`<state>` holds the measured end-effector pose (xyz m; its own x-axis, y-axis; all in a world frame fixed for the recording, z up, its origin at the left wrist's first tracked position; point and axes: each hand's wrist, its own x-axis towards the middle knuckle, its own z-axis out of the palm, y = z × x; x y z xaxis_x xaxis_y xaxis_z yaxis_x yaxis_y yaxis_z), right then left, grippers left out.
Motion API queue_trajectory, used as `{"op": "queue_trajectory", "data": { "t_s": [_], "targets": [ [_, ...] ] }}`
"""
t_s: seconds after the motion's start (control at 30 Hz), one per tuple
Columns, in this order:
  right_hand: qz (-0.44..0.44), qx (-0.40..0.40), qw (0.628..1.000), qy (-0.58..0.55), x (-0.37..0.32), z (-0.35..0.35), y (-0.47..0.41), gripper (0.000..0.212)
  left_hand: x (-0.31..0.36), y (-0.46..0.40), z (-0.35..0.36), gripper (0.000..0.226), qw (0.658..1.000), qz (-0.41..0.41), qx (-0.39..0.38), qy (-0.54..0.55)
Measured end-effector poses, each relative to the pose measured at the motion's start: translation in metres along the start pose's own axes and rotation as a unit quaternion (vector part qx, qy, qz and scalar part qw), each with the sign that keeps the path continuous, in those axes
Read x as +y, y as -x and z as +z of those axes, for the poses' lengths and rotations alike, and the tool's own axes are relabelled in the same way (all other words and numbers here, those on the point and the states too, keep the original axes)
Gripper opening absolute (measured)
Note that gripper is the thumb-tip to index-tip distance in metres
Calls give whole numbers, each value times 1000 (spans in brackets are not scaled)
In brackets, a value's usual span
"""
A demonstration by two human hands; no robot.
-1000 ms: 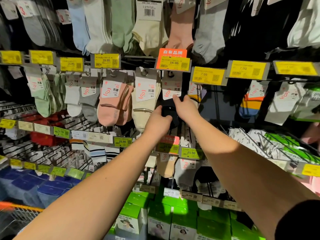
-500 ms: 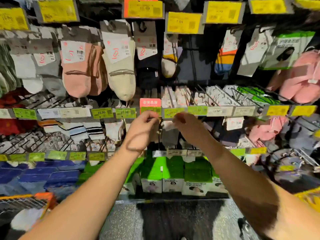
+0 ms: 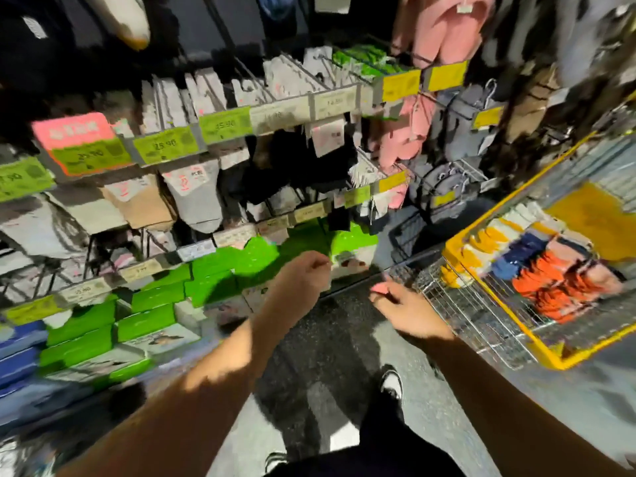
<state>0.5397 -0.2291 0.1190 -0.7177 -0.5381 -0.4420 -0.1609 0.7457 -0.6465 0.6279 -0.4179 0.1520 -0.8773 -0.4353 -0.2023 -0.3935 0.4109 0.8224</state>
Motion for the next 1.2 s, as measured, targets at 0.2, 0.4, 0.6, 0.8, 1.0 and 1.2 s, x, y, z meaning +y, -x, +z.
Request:
{"op": "queue_trajectory", "data": {
  "t_s": [0.2,0.4,0.6,0.8,1.0,1.2],
  "targets": [
    [56,85,991,-84,104,-43,6,10,42,-45,114,15,992,-38,-116,-21],
    [129,95,968,-192,197,-117,-42,9,98,-99,220,14,977,-82,-197,-21],
    [202,201,876,-389,283,-198,-109,21,156,-176,317,14,967,-86,-241,-5],
    [263,192,775,-541,353,-225,-180,19,170,-266,431,27,966,-57,-246,-54],
    [276,179,724,-606,385,-234,-237,41,145,-312,494,43,974,-69,-200,-85],
    [260,164,721,-621,398,-242,-280,48,118,-335,517,61,972,-1,-188,-140]
  ]
}}
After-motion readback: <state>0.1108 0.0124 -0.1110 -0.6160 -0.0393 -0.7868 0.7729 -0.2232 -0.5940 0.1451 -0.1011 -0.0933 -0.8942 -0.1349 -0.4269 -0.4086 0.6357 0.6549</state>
